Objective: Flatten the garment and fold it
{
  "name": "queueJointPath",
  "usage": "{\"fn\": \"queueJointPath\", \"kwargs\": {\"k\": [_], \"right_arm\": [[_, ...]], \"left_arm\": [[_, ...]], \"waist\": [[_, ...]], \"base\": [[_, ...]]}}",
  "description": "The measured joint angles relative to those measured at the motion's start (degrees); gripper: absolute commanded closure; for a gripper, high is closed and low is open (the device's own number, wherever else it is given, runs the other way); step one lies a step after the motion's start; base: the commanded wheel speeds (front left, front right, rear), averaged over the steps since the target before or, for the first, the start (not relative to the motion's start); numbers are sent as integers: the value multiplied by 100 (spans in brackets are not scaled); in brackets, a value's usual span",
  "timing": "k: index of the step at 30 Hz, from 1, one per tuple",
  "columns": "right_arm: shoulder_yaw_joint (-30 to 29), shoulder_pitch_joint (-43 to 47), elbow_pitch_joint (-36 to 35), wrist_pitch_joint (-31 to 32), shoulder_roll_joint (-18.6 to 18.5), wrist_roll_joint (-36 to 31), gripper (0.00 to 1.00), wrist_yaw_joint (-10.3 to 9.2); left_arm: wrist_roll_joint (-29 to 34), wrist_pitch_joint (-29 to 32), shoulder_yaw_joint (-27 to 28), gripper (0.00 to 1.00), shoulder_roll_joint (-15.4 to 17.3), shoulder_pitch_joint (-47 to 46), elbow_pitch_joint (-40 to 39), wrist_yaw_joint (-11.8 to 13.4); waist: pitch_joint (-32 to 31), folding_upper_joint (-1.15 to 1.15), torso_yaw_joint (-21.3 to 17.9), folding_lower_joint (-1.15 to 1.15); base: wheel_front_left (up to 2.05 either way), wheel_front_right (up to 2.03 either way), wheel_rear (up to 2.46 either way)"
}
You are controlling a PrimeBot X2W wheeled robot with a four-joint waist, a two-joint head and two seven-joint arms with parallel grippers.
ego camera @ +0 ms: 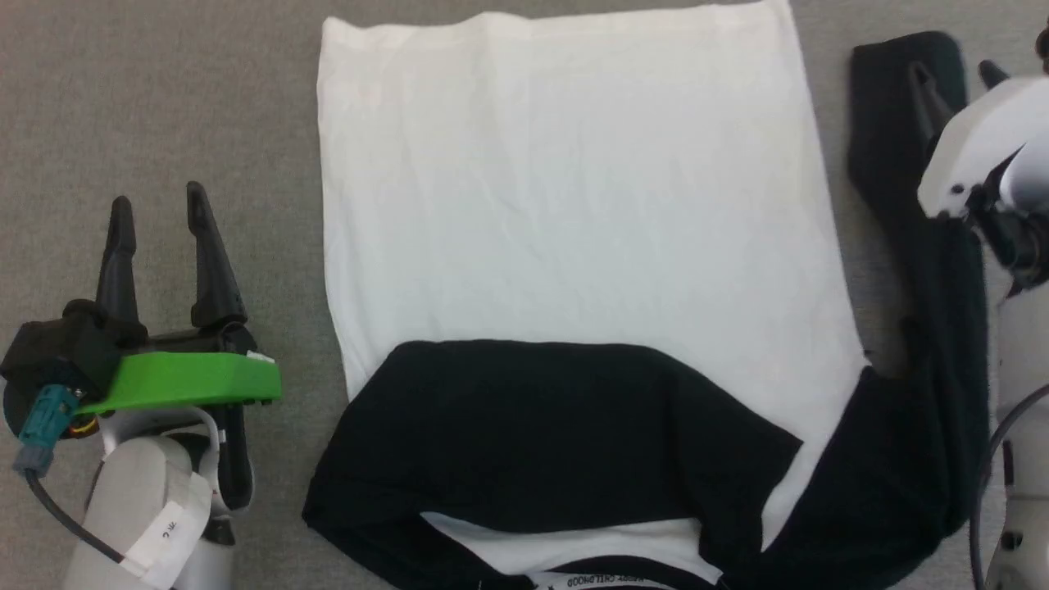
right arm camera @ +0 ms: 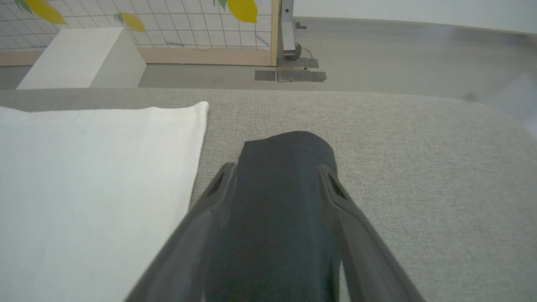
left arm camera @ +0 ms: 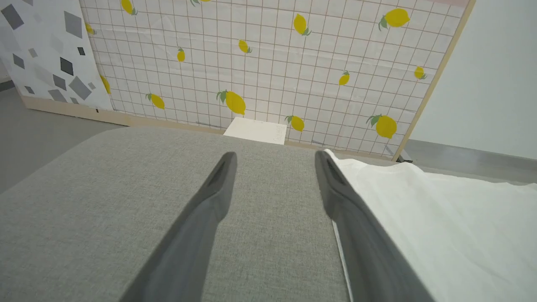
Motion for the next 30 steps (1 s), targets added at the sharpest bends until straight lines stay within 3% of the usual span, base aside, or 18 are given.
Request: {"fn": "queueJointPath", "kwargs": {"k": [6, 12, 13, 14, 16, 19, 24, 30], "right_arm": [[-149, -683, 604, 421, -85, -289, 0, 0], [-166, -1081, 878, 931, -190, -441, 4, 0], [-209, -1135, 883, 1050, -196, -471, 25, 0], [-243, -1205, 880, 1204, -214, -533, 66, 0], [-326, -1263, 827, 1412, -207, -656, 100, 0], [-437, -1143, 682, 1444, -175, -773, 100, 0], [-593, -546, 325, 938, -60, -730, 100, 0], [-466, 344, -804, 303, -70, -281, 100, 0]], "left_arm": [[313, 0, 324, 0, -531, -12, 12, -383], [499, 0, 694, 0, -778, -98, 158, -758], [555, 0, 734, 0, -810, -105, 175, -795], [606, 0, 773, 0, -846, -113, 200, -845], [666, -1, 847, 0, -901, -118, 249, -928], [723, 0, 940, 0, -946, -115, 353, -1023], [766, 0, 1037, 0, -1027, -48, 526, -1118], [942, 0, 1226, 0, -1051, 399, 755, -1188]], "waist": [[451, 0, 274, 0], [805, 0, 497, 0], [838, 0, 522, 0], [867, 0, 553, 0], [882, 0, 596, 0], [813, 0, 611, 0], [551, 0, 590, 0], [-122, 0, 465, 0]], "base": [[0, 0, 0], [0, 0, 0], [0, 0, 0], [0, 0, 0], [0, 0, 0], [0, 0, 0], [0, 0, 0], [0, 0, 0]]}}
